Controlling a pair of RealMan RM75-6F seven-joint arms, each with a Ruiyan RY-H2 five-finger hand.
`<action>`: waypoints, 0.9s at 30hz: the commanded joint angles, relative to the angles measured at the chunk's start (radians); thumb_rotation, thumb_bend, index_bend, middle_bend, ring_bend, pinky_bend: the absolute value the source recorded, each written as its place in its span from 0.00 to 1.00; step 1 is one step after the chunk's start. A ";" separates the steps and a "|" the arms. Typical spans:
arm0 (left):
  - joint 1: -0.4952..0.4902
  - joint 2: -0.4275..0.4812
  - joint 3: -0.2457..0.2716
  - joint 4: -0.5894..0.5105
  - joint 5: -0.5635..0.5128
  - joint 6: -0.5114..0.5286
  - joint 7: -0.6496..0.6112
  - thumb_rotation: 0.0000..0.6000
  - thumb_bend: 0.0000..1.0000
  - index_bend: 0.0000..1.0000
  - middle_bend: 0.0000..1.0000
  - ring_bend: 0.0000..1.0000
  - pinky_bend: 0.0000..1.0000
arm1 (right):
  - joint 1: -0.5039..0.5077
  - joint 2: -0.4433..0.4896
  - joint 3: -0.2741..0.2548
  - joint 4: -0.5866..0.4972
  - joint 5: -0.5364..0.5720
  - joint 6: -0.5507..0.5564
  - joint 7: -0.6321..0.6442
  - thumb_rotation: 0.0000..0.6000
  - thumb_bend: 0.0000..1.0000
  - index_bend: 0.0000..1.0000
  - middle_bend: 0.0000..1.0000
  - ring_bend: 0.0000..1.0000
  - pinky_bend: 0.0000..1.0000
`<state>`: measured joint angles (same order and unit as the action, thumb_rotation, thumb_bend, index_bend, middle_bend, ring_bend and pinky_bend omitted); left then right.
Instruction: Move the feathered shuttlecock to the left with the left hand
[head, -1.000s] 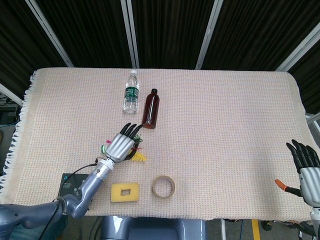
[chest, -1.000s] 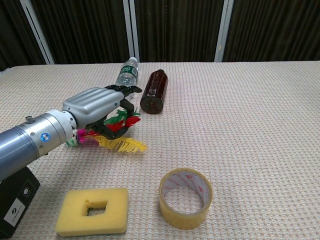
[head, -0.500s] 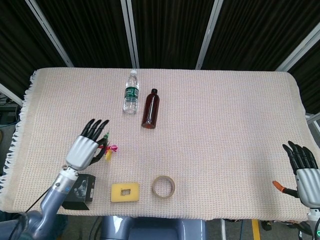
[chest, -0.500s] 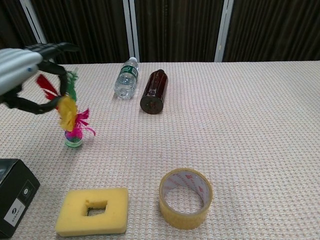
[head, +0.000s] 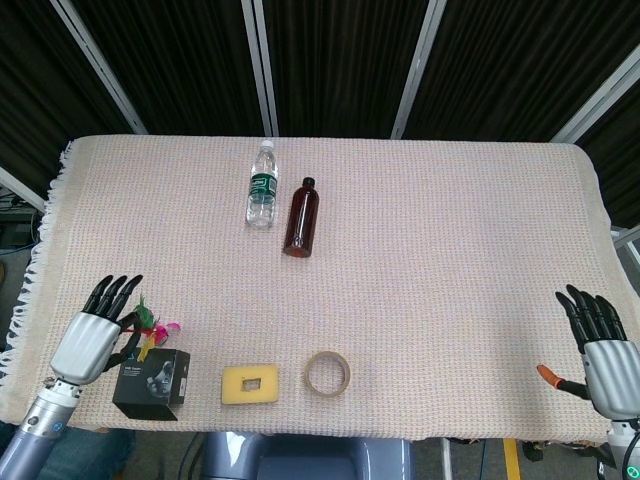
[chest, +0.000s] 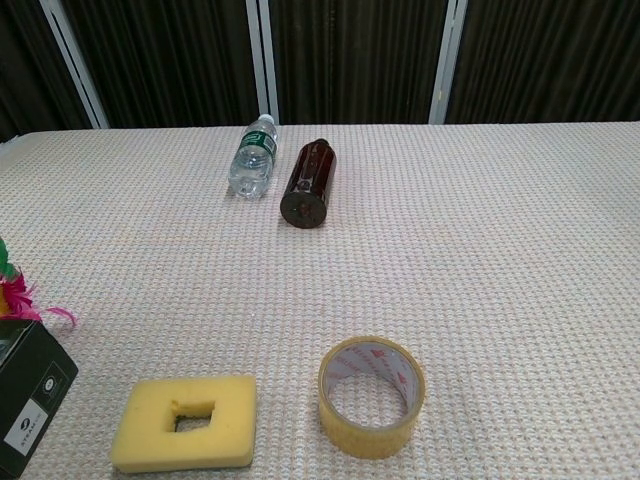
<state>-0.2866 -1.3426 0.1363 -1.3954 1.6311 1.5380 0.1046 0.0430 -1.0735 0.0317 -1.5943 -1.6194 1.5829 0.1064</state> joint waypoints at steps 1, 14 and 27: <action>0.016 -0.004 0.006 0.030 0.006 -0.012 -0.036 1.00 0.46 0.59 0.00 0.00 0.00 | -0.005 -0.001 0.001 -0.005 -0.002 0.008 -0.009 1.00 0.06 0.00 0.00 0.00 0.00; 0.049 0.041 0.008 -0.029 0.082 0.035 -0.068 1.00 0.12 0.00 0.00 0.00 0.00 | -0.006 -0.002 -0.003 -0.004 0.013 -0.012 -0.019 1.00 0.07 0.00 0.00 0.00 0.00; 0.220 0.256 -0.003 -0.334 -0.024 0.198 0.103 1.00 0.11 0.00 0.00 0.00 0.00 | -0.018 0.009 -0.008 -0.013 0.005 0.003 -0.020 1.00 0.07 0.00 0.00 0.00 0.00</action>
<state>-0.1303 -1.1573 0.1278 -1.6234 1.6891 1.7174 0.1161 0.0275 -1.0669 0.0240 -1.6033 -1.6167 1.5846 0.0941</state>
